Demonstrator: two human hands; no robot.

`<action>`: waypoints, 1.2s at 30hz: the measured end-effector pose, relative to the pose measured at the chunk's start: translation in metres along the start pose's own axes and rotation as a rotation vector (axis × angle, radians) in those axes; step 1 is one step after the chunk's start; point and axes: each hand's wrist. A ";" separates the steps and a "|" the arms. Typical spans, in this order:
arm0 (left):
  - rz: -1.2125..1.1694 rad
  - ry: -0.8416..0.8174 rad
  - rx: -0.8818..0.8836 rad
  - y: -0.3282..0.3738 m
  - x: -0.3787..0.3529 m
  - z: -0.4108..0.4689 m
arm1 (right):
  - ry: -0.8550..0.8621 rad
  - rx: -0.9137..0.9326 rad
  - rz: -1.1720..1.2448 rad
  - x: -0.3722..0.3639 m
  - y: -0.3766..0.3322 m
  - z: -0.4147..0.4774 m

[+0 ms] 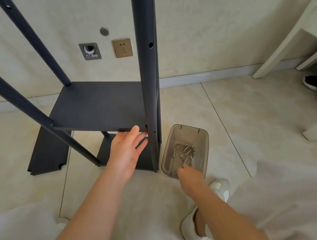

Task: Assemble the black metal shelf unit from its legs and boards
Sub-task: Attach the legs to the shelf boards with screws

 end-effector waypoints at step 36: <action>0.041 0.039 0.021 0.000 -0.005 -0.015 | -0.122 -0.067 0.012 -0.037 0.038 0.107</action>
Point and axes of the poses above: each hand's wrist, its own z-axis towards the middle knuckle, its own x-axis out of the back of the hand, y = z × x
